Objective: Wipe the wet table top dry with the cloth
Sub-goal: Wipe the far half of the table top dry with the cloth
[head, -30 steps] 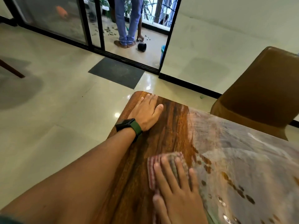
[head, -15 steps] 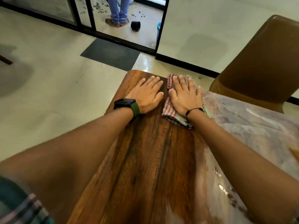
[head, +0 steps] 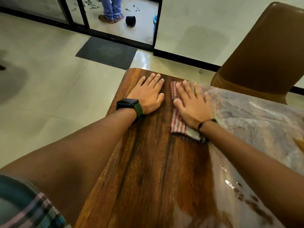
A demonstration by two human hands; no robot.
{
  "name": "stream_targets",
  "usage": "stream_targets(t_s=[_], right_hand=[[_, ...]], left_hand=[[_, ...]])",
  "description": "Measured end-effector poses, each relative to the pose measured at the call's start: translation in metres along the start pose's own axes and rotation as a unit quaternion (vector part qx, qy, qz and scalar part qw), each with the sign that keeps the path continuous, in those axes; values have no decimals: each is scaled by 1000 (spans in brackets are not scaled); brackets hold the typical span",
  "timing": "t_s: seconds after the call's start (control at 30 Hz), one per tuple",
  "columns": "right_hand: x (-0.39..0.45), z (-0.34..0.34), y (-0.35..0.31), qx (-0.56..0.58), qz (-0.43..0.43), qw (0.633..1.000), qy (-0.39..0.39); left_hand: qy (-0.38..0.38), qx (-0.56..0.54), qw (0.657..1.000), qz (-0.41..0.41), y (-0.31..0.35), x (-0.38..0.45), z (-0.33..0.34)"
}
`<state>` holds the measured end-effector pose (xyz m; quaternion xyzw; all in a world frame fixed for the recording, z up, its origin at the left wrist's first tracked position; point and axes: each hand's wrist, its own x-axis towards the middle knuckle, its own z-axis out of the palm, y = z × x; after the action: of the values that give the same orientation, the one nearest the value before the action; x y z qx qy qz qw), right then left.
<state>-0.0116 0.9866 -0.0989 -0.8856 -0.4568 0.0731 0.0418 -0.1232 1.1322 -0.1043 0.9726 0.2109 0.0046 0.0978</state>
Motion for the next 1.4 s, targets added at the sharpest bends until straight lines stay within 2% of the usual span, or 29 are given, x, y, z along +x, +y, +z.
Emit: stream_targets(t_s=[0.1, 0.2, 0.43, 0.5, 0.6, 0.8, 0.93, 1.07, 1.23, 1.3, 1.4], right_hand=[[51, -5, 10, 0, 74, 997, 14], [40, -2, 7, 6, 88, 996, 23], [-175, 10, 2, -4, 22, 1000, -13], [-196, 12, 5, -1, 10, 1000, -19], [-148, 5, 22, -7, -6, 1000, -19], [12, -8, 60, 1, 102, 995, 19], [26, -7, 52, 7, 141, 990, 27], [-44, -4, 35, 28, 117, 993, 10], [-203, 6, 8, 5, 105, 994, 5], [-261, 13, -1, -7, 106, 994, -14], [-281, 14, 5, -5, 86, 995, -45]], left_hand=[[-2, 0, 1000, 9, -1, 2, 2], [-1, -10, 1000, 11, -2, 0, 0], [-17, 0, 1000, 8, 1, -1, -4], [-14, 2, 1000, 4, 2, 1, -3], [-4, 4, 1000, 0, 3, 3, 1], [5, -1, 1000, 4, 0, 4, 2], [8, -1, 1000, 4, 2, 3, -2], [25, -4, 999, -32, 30, -12, -6], [29, -78, 995, 46, 126, -36, 10], [22, -82, 995, 49, 151, -37, 17], [10, -36, 998, 43, 160, -36, 30]])
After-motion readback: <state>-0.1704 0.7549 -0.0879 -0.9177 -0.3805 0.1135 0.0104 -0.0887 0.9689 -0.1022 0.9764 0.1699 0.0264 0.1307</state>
